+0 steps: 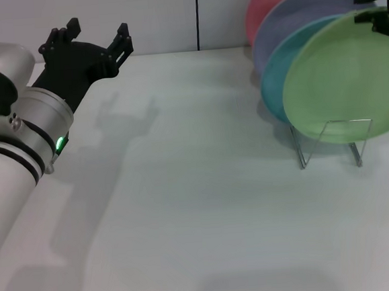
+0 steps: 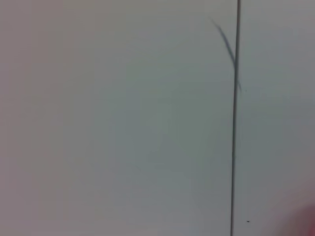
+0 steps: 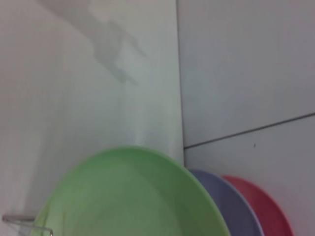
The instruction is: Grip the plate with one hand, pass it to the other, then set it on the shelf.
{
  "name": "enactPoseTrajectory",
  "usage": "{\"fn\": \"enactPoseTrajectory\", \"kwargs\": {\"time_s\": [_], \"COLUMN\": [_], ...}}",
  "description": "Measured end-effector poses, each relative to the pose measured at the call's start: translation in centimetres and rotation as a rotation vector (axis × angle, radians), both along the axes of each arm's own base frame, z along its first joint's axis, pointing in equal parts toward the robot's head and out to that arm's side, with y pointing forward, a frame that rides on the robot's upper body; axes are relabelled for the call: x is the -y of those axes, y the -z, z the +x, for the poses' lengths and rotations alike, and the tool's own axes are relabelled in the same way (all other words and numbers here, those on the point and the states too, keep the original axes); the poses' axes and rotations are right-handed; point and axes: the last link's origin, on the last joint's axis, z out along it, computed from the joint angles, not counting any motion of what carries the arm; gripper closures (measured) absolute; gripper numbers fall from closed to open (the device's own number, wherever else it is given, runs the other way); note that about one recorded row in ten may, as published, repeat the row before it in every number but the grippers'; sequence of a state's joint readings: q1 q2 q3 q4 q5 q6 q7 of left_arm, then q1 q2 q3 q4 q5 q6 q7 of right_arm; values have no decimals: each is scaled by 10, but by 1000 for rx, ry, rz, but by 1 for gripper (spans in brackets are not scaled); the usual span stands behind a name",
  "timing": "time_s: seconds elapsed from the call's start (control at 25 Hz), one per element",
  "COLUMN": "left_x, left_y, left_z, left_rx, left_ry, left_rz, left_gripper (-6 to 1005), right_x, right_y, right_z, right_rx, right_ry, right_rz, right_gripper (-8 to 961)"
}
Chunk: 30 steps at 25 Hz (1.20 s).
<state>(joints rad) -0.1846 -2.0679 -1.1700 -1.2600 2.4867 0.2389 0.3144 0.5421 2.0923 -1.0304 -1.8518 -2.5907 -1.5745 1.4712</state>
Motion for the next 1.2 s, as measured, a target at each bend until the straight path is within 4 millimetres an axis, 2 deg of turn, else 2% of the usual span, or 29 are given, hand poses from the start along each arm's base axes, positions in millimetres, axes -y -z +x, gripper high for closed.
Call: {"fn": "enactPoseTrajectory", "kwargs": {"time_s": [0.24,0.44,0.48,0.52,0.56,0.68,0.72,0.76,0.88,0.96,1.08,1.12,1.16,1.2], "left_x": [-6,-8,-8,-9,-9,-10,-11,-11,-11,-11,-11,-11,-11,-11], "left_y": [2,5,5,3,3,2,0,0,-3,-5,-7,-9,-9,-9], "left_z": [2,3,3,2,2,0,-3,-3,-9,-14,-22,-26,-26,-28], "left_rx": [-10,-16,-16,-16,-16,-17,-20,-20,-25,-28,-31,-30,-30,-32], "left_ry": [4,5,5,5,5,2,-6,-6,-5,-7,-12,-12,-12,-11], "left_rz": [-9,-16,-16,-12,-12,-3,6,6,37,61,93,116,116,126], "left_gripper": [186,186,186,186,186,186,186,186,186,186,186,186,186,186], "right_x": [9,19,21,25,25,24,21,21,31,49,78,100,100,114], "right_y": [5,9,10,7,7,-23,-55,-55,-94,-107,-118,-119,-119,-118], "right_z": [-5,-8,-12,-22,-22,-37,-34,-34,-2,30,72,109,109,130], "right_rx": [-7,-23,-40,-133,-133,-392,-619,-619,-939,-1132,-1351,-1493,-1493,-1561], "right_ry": [43,94,90,61,61,-33,-101,-101,-158,-207,-321,-376,-376,-419], "right_rz": [-40,-83,-91,-87,-87,46,167,167,296,340,424,509,509,561], "right_gripper": [708,476,455,434,413,350,329,308,245,217,218,218,218,219]}}
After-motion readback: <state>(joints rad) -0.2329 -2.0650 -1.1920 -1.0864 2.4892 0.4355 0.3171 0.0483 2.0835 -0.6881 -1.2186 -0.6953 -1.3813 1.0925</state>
